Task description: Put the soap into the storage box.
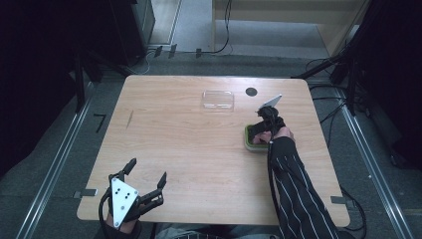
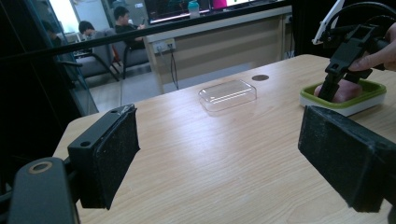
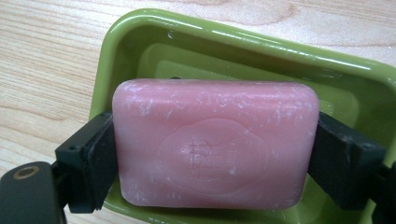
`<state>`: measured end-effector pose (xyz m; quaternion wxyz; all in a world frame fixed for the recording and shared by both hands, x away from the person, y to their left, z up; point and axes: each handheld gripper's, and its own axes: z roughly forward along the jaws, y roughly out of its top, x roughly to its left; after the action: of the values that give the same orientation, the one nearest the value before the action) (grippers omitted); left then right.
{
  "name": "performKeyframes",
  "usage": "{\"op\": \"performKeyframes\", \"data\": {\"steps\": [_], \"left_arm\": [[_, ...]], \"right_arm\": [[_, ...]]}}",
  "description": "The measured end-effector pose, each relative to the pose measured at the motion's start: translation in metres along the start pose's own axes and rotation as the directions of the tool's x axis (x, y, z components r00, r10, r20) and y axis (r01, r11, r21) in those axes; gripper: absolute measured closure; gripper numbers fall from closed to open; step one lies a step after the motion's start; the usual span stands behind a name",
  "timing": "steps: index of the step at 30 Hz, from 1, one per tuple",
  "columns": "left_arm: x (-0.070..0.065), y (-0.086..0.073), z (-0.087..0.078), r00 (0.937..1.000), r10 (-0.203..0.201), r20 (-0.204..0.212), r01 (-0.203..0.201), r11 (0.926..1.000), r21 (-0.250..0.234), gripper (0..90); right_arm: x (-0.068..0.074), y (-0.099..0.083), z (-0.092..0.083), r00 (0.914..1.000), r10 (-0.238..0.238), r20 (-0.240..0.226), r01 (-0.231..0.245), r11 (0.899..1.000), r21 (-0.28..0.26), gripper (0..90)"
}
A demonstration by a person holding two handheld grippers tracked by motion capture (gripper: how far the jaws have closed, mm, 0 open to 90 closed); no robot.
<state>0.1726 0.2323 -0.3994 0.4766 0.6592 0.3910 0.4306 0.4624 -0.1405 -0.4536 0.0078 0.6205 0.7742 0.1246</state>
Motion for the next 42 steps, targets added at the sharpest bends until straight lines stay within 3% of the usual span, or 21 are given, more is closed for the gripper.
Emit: {"op": "performKeyframes", "data": {"steps": [14,21,42], "left_arm": [[-0.001,0.001,0.003,0.9999,0.001,0.011,-0.001,1.0,0.0,12.5],[-0.001,0.001,0.003,0.9999,-0.001,0.011,0.001,1.0,0.0,12.5],[-0.002,0.001,0.002,1.0,0.0,0.007,0.0,1.0,-0.002,12.5]], "right_arm": [[-0.004,-0.003,-0.002,0.9999,-0.004,-0.015,0.004,1.0,-0.012,12.3],[-0.003,-0.004,-0.014,0.9995,-0.026,-0.017,0.025,0.999,-0.048,12.3],[-0.005,-0.031,-0.037,0.9972,-0.074,-0.011,0.074,0.997,-0.023,1.1]]}}
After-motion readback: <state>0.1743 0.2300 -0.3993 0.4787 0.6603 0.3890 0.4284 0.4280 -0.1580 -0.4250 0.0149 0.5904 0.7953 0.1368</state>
